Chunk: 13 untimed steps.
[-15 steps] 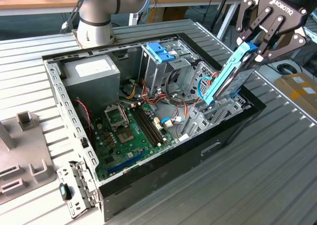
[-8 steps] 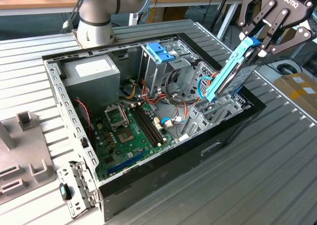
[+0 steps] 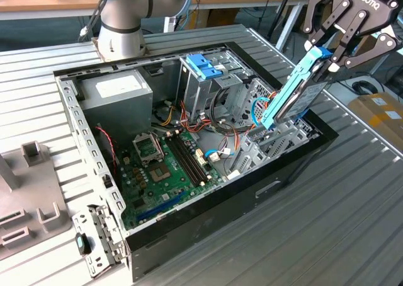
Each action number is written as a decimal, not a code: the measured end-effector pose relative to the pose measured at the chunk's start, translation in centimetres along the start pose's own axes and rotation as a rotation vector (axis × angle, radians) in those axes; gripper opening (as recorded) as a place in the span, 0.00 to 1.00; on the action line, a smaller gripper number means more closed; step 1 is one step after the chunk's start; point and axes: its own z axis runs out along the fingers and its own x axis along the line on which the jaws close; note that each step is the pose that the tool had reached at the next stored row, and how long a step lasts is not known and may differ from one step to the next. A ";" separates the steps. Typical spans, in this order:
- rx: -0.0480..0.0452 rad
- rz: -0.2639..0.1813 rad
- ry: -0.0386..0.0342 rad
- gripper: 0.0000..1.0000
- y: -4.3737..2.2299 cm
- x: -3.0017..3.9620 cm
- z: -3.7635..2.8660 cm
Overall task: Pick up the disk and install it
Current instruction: 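Pick up the disk, then insert the disk into the insertion slot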
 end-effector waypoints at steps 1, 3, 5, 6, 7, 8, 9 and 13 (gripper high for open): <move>0.0000 0.000 0.0000 0.37 0.00 0.00 0.00; 0.0000 0.000 0.0000 0.37 0.00 0.00 0.00; 0.0000 0.000 -0.0001 0.37 0.00 0.00 0.00; 0.0000 0.000 0.0000 0.37 0.00 0.00 0.00; 0.0001 0.000 -0.0001 0.37 0.33 -0.01 0.03; 0.0001 0.000 -0.0002 0.37 0.50 0.00 0.05; 0.0000 0.000 -0.0002 0.37 0.61 0.00 0.06; 0.0000 0.000 -0.0001 0.37 0.93 -0.01 0.08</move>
